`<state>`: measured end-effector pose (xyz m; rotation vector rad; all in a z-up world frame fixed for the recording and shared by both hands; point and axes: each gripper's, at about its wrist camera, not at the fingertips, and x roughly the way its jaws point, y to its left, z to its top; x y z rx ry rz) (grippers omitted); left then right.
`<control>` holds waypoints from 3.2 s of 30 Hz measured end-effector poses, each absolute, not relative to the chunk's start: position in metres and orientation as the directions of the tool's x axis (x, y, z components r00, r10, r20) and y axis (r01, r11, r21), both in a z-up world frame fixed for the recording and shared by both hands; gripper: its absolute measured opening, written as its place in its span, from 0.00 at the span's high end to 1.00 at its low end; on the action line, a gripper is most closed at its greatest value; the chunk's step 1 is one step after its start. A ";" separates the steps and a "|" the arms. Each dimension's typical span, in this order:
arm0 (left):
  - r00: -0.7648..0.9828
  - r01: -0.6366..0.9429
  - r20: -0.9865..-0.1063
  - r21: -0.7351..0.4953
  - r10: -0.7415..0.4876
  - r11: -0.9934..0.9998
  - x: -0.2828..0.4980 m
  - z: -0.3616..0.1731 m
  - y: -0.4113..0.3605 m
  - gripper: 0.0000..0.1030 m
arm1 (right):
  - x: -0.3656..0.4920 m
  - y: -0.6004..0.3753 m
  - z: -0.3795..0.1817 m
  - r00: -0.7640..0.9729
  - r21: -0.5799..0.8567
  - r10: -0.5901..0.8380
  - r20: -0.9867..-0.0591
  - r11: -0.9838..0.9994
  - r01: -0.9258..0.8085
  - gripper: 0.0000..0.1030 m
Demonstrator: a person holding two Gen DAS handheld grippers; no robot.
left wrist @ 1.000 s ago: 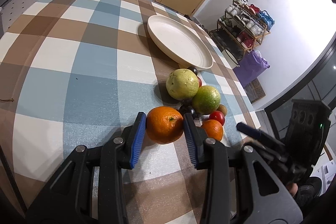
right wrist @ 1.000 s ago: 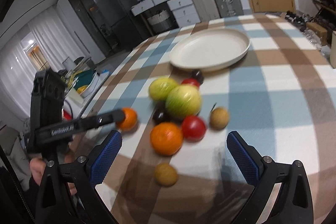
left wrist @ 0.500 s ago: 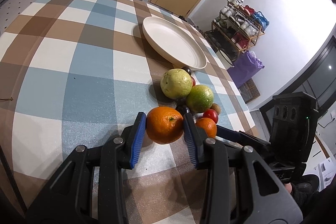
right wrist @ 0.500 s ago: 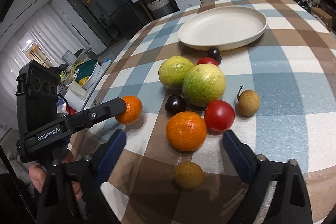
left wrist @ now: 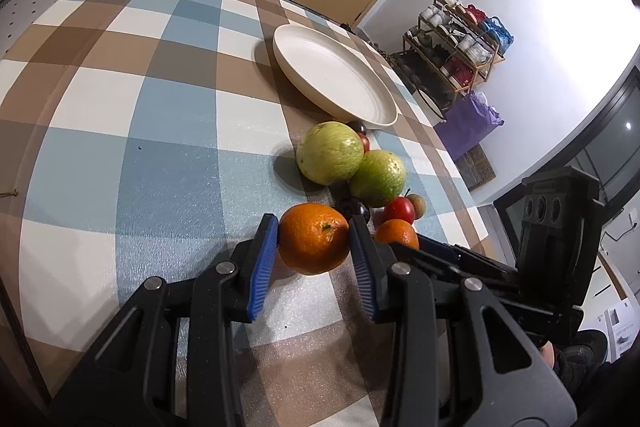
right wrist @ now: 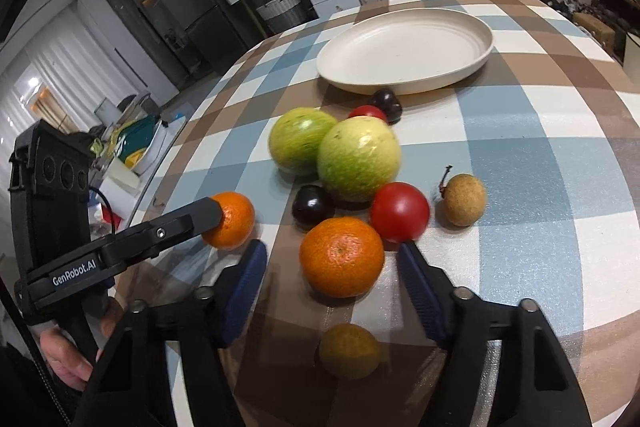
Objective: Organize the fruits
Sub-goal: 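Close both grippers on the oranges and lift them toward the cream plate, then lower both oranges onto the plate and open both grippers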
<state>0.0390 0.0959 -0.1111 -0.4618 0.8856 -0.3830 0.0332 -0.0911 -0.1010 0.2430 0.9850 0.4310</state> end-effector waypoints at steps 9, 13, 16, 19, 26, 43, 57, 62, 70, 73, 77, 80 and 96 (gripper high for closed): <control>0.583 0.120 -0.660 -0.506 -0.473 0.854 0.035 -0.108 0.092 0.68 | 0.030 -0.102 -0.103 0.484 0.460 0.517 -0.707 0.855 -0.241 0.60; 0.577 0.125 -0.657 -0.516 -0.485 0.847 0.038 -0.103 0.089 0.68 | 0.028 -0.107 -0.095 0.509 0.470 0.536 -0.674 0.842 -0.265 0.60; 0.576 0.135 -0.658 -0.508 -0.485 0.851 0.039 -0.099 0.085 0.68 | 0.027 -0.112 -0.090 0.522 0.482 0.549 -0.653 0.833 -0.272 0.60; 0.575 0.149 -0.662 -0.493 -0.481 0.857 0.042 -0.092 0.079 0.68 | 0.028 -0.118 -0.085 0.534 0.494 0.559 -0.635 0.824 -0.276 0.60; 0.593 0.166 -0.663 -0.455 -0.457 0.875 0.052 -0.070 0.068 0.68 | 0.032 -0.133 -0.070 0.563 0.516 0.579 -0.590 0.807 -0.289 0.60; 0.612 0.198 -0.654 -0.418 -0.445 0.886 0.120 -0.023 0.041 0.67 | 0.086 -0.162 -0.027 0.614 0.485 0.585 -0.529 0.803 -0.347 0.60; 0.622 0.204 -0.665 -0.371 -0.413 0.906 0.202 0.007 0.028 0.67 | 0.157 -0.175 -0.011 0.612 0.473 0.583 -0.534 0.806 -0.356 0.60; 0.620 0.196 -0.680 -0.351 -0.393 0.916 0.231 0.006 0.025 0.67 | 0.184 -0.171 -0.017 0.594 0.483 0.587 -0.549 0.804 -0.347 0.60; 0.609 0.179 -0.701 -0.333 -0.370 0.926 0.282 -0.008 0.019 0.67 | 0.222 -0.163 -0.033 0.593 0.451 0.560 -0.578 0.825 -0.340 0.60; 0.598 0.176 -0.710 -0.336 -0.372 0.925 0.300 -0.019 0.015 0.67 | 0.234 -0.162 -0.041 0.593 0.455 0.552 -0.586 0.830 -0.323 0.60; 0.588 0.170 -0.723 -0.327 -0.362 0.929 0.318 -0.035 0.007 0.67 | 0.247 -0.161 -0.051 0.598 0.442 0.531 -0.600 0.844 -0.305 0.60; 0.583 0.161 -0.738 -0.305 -0.340 0.939 0.328 -0.049 0.001 0.67 | 0.256 -0.159 -0.058 0.593 0.436 0.525 -0.611 0.848 -0.302 0.60; 0.583 0.130 -0.717 -0.382 -0.382 0.915 0.345 -0.073 0.004 0.43 | 0.268 -0.157 -0.077 0.612 0.390 0.460 -0.644 0.885 -0.255 0.35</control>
